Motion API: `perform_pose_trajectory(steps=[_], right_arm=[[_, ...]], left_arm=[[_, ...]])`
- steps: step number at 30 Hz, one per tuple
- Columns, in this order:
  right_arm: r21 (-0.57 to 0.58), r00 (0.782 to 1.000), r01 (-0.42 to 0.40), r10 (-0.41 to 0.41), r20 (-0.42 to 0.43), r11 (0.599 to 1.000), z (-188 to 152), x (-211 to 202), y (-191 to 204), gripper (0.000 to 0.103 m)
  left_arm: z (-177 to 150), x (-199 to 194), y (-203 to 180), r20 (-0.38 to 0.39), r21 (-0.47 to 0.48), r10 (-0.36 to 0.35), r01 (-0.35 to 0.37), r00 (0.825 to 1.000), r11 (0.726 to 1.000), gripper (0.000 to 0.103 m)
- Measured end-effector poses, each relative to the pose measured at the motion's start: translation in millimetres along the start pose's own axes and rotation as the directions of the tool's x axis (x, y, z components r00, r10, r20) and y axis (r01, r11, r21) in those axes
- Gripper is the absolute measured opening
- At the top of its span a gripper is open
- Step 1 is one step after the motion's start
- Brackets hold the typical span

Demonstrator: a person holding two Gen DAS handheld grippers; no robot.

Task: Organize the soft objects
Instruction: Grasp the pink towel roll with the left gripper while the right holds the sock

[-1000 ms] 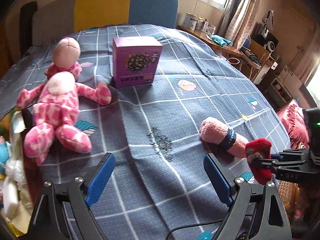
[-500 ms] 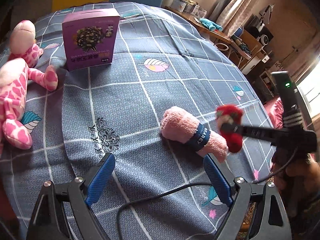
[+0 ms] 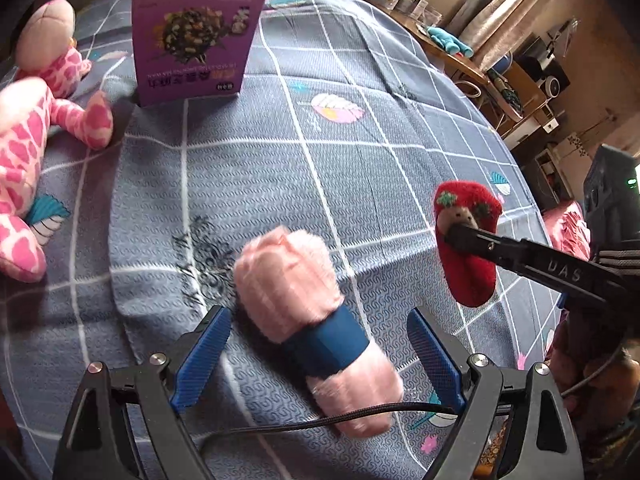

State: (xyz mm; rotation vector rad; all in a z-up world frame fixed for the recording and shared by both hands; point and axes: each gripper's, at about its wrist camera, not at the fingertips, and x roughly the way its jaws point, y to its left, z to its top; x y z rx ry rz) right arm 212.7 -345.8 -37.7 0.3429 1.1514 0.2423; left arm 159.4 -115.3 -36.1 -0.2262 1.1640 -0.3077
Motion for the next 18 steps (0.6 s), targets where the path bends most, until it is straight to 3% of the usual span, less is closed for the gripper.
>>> perform_pose_trajectory(steps=[5, 10, 14, 15, 18], right_arm=[[-0.04, 0.999, 0.054, -0.053, 0.009, 0.998, -2, 4, 9, 0.022], [-0.036, 0.995, 0.097, -0.096, 0.021, 0.995, -1, 4, 4, 0.022], [-0.07, 0.992, 0.126, -0.126, 0.013, 0.989, -1, 8, 8, 0.022], [-0.072, 0.992, 0.126, -0.126, 0.011, 0.989, -1, 8, 8, 0.022], [-0.077, 0.992, 0.127, -0.127, 0.01, 0.989, -1, 9, 8, 0.022]], left_arm=[[-7, 15, -8, -0.015, -0.034, 0.009, -0.009, 1.0, 0.999, 0.084], [-5, 26, -22, -0.019, 0.002, 0.039, -0.039, 0.999, 0.999, 0.08], [-5, 41, -30, -0.028, 0.023, 0.056, -0.056, 0.998, 0.998, 0.052], [-6, 41, -33, -0.004, 0.048, 0.077, -0.077, 0.997, 0.996, 0.05], [-7, 34, -29, 0.011, 0.053, 0.027, -0.028, 1.0, 0.998, 0.048]])
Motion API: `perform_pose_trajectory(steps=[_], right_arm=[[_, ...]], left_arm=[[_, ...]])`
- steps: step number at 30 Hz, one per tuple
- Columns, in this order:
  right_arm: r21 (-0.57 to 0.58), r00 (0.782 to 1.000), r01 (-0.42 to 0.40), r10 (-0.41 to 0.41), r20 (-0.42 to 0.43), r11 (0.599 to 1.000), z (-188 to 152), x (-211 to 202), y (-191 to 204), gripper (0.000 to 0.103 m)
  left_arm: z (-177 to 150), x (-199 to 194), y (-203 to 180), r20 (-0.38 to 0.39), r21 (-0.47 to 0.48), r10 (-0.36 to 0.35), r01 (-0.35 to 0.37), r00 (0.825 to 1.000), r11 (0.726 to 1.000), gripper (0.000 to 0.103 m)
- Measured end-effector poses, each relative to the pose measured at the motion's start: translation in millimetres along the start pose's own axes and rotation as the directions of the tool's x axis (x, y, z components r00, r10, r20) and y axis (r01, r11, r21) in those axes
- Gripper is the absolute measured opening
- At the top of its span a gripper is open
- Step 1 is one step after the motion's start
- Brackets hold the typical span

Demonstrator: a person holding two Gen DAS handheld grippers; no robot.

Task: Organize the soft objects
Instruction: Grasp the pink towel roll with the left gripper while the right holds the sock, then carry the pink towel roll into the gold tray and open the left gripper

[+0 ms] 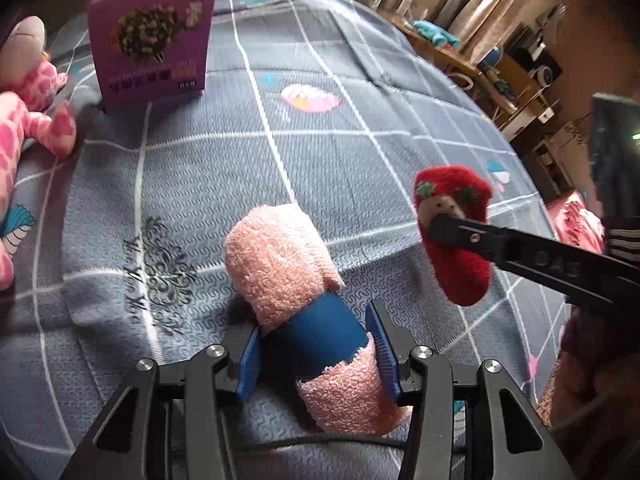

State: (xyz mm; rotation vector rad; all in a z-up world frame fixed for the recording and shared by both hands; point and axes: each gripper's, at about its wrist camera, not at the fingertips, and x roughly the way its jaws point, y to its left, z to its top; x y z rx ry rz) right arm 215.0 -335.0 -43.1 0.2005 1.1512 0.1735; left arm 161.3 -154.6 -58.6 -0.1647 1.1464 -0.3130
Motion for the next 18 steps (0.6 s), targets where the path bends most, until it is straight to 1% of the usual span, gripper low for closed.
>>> perform_pose_trajectory(steps=[2, 4, 6, 10, 12, 14, 16, 18], right_arm=[[-0.008, 1.0, 0.006, -0.006, -0.002, 1.0, -1, 0, 1, 0.022], [-0.026, 1.0, -0.001, 0.001, -0.007, 1.0, -1, 2, 4, 0.022], [-0.072, 0.999, -0.029, 0.027, -0.025, 0.997, -3, 5, 14, 0.022], [-0.21, 0.998, -0.055, 0.048, -0.038, 0.976, -11, 7, 44, 0.022], [-0.251, 0.998, -0.048, 0.035, -0.055, 0.967, -14, 12, 52, 0.022], [-0.267, 0.997, -0.038, 0.017, -0.08, 0.963, -17, 18, 54, 0.022], [-0.275, 0.995, -0.009, -0.019, -0.099, 0.961, -18, 26, 54, 0.022], [-0.284, 0.995, -0.004, -0.024, -0.094, 0.959, -19, 27, 55, 0.022]], left_arm=[[-2, -12, 4, 0.035, 0.008, -0.02, 0.019, 0.999, 1.0, 0.048], [-3, -28, 7, 0.083, 0.031, -0.005, 0.003, 0.997, 1.0, 0.048], [-5, -42, 12, 0.117, 0.033, -0.005, 0.001, 0.993, 0.999, 0.048], [-9, -70, 23, 0.194, 0.044, 0.054, -0.064, 0.979, 0.997, 0.048], [-12, -84, 30, 0.233, 0.042, 0.085, -0.097, 0.969, 0.994, 0.048], [-15, -97, 36, 0.278, 0.045, 0.118, -0.136, 0.953, 0.99, 0.048], [-19, -110, 41, 0.317, 0.04, 0.143, -0.164, 0.938, 0.986, 0.048], [-24, -124, 48, 0.35, 0.032, 0.166, -0.188, 0.922, 0.982, 0.048]])
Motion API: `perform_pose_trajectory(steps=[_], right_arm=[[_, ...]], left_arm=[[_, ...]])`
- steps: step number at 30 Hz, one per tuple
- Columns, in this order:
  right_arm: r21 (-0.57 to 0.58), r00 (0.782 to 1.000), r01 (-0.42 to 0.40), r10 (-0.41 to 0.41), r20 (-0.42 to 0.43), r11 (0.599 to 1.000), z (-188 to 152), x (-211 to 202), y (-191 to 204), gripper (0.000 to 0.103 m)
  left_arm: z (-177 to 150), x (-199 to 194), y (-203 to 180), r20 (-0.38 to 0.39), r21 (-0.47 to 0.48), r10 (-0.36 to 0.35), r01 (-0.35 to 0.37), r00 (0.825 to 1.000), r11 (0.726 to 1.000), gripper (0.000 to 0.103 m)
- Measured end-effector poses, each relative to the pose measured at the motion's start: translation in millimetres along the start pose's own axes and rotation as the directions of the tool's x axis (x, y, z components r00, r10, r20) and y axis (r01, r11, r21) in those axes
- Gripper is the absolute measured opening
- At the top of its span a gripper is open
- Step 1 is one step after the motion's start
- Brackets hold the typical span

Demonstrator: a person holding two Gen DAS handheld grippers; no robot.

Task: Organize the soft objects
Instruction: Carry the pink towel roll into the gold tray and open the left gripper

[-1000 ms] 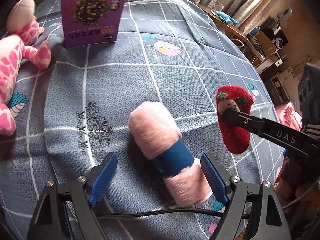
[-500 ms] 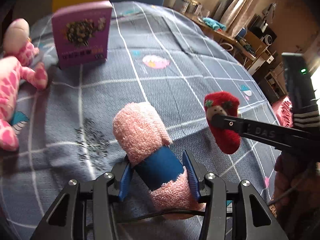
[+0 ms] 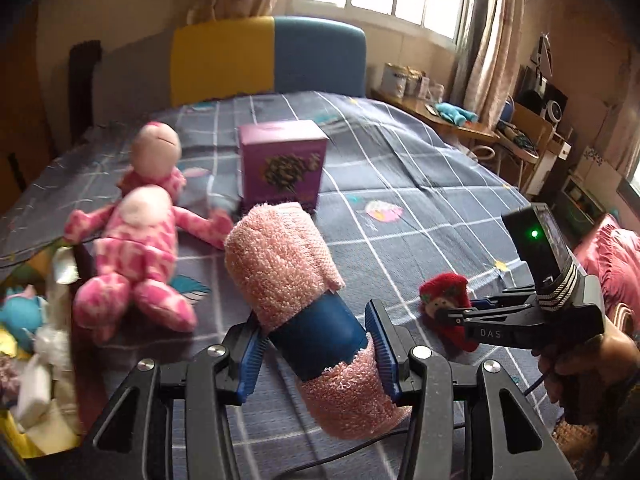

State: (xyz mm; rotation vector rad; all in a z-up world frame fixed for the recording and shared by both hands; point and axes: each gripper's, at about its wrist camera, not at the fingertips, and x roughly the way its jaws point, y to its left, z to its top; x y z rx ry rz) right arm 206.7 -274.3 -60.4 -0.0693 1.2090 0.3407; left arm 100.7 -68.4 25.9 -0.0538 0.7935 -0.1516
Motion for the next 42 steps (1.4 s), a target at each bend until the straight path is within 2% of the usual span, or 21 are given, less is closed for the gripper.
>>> perform_pose_trajectory(steps=[6, 22, 32, 35, 39, 42], right_arm=[[-0.018, 1.0, 0.024, -0.024, -0.004, 1.0, -1, 4, 3, 0.024], [-0.056, 0.999, 0.048, -0.047, 0.026, 0.997, -6, 9, 8, 0.026], [-0.117, 0.995, 0.096, -0.091, 0.049, 0.988, -10, 6, 18, 0.027], [-0.131, 0.993, 0.107, -0.101, 0.053, 0.986, -10, 7, 23, 0.027], [-0.156, 0.992, 0.121, -0.114, 0.056, 0.98, -12, 7, 27, 0.027], [-0.158, 0.992, 0.121, -0.113, 0.058, 0.98, -13, 7, 29, 0.027]], left_arm=[[-5, -31, 24, 0.054, -0.019, 0.056, -0.055, 0.997, 0.998, 0.048], [-36, -68, 83, 0.063, -0.141, 0.119, -0.109, 0.991, 0.984, 0.049], [-50, -86, 121, 0.069, -0.195, 0.164, -0.148, 0.984, 0.97, 0.049], [-58, -97, 144, 0.069, -0.234, 0.187, -0.166, 0.98, 0.958, 0.048], [-71, -123, 186, 0.073, -0.304, 0.248, -0.215, 0.966, 0.928, 0.048], [-85, -151, 227, 0.078, -0.381, 0.32, -0.268, 0.944, 0.885, 0.048]])
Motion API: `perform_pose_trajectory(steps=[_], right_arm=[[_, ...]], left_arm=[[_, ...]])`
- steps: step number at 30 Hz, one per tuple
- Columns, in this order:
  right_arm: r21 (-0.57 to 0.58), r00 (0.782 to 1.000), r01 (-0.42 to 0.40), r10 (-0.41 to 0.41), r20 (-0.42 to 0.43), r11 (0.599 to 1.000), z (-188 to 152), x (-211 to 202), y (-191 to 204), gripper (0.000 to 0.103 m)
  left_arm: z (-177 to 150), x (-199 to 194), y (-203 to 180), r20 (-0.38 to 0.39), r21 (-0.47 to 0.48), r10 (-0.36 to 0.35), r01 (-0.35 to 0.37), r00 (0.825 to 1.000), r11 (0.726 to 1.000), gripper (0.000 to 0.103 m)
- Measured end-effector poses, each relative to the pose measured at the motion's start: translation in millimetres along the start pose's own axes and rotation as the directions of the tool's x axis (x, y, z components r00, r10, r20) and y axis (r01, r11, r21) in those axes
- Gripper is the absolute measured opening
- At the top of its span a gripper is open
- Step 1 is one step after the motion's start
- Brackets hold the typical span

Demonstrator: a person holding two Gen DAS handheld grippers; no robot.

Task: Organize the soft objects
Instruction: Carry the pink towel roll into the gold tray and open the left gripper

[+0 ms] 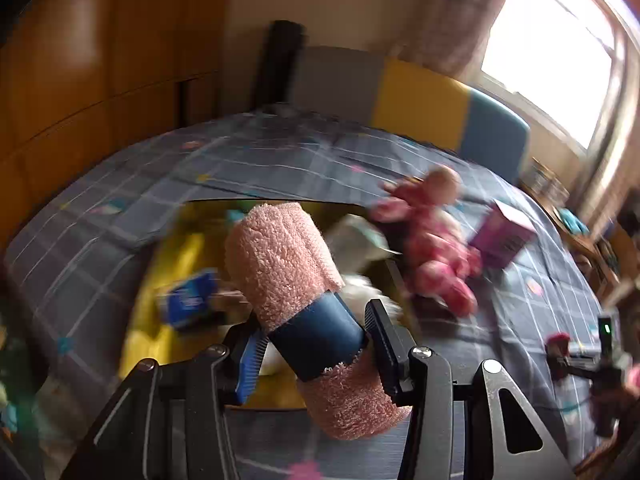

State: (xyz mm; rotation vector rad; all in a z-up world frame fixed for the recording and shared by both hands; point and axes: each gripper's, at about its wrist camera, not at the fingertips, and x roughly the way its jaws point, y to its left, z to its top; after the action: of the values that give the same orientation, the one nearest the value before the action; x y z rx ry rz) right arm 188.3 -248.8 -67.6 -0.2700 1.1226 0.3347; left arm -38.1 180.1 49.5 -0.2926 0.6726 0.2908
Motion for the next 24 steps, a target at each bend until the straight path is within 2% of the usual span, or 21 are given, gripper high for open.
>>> perform_pose_trajectory(steps=[5, 8, 10, 16, 24], right_arm=[[-0.011, 1.0, 0.007, -0.007, 0.0, 1.0, 0, 0, 1, 0.027], [-0.021, 1.0, 0.017, -0.017, 0.003, 1.0, -1, 0, 2, 0.027], [-0.028, 1.0, 0.023, -0.023, 0.004, 0.999, -1, 0, 4, 0.027], [-0.012, 1.0, 0.016, -0.016, 0.001, 1.0, -2, -1, 4, 0.027], [-0.008, 1.0, 0.018, -0.018, -0.001, 1.0, 2, 1, 0, 0.027]], left_arm=[[-1, -22, 84, 0.011, -0.137, 0.152, -0.149, 0.988, 0.979, 0.048], [-8, -24, 116, -0.008, -0.176, 0.223, -0.221, 0.975, 0.959, 0.048], [-11, -21, 126, -0.026, -0.189, 0.246, -0.247, 0.969, 0.951, 0.048], [-13, 6, 117, -0.061, -0.104, 0.269, -0.274, 0.961, 0.956, 0.049], [-7, 61, 97, -0.127, 0.023, 0.264, -0.263, 0.956, 0.965, 0.049]])
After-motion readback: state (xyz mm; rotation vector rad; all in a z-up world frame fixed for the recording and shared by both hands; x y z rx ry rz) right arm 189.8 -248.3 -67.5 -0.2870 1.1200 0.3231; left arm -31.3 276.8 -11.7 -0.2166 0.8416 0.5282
